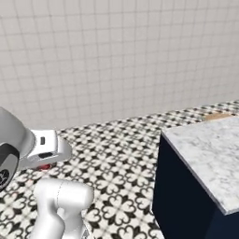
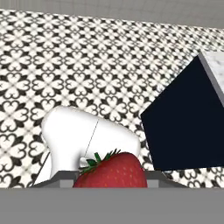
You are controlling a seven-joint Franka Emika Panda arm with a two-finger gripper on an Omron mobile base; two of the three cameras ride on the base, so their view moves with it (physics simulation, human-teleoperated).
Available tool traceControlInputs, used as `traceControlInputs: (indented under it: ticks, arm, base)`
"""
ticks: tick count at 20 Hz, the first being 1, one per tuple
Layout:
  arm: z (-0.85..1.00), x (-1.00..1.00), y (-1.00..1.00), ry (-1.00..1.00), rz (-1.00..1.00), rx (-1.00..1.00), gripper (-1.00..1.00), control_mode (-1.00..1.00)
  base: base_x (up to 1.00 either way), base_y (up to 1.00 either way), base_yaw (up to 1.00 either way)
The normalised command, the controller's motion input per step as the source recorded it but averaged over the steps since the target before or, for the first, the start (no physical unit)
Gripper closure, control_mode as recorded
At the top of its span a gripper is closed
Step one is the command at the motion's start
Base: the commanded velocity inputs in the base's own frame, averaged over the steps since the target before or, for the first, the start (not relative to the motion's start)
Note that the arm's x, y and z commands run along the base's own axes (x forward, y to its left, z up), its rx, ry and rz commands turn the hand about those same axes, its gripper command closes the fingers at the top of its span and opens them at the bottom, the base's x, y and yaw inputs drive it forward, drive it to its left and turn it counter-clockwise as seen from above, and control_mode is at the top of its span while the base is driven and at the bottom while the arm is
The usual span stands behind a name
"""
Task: Take the strawberry from the fridge and place it on top of the pancake, located on the dining counter.
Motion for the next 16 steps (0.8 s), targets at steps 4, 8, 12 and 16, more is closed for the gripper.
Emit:
traceControlInputs:
  ticks: [4, 8, 12, 16]
  arm:
    - [0.0, 0.0, 0.0, 0.0, 0.0, 0.0, 1.0, 1.0]
    - [0.0, 0.0, 0.0, 0.0, 0.0, 0.0, 1.0, 1.0]
    - [0.0, 0.0, 0.0, 0.0, 0.0, 0.0, 1.0, 1.0]
    - [0.0, 0.0, 0.0, 0.0, 0.0, 0.0, 1.0, 1.0]
  base:
    - [1.0, 0.7, -0.5]
    - [1.0, 0.69, -0.52]
    - [1.0, 0.73, -0.53]
    - [0.95, 0.81, -0.59]
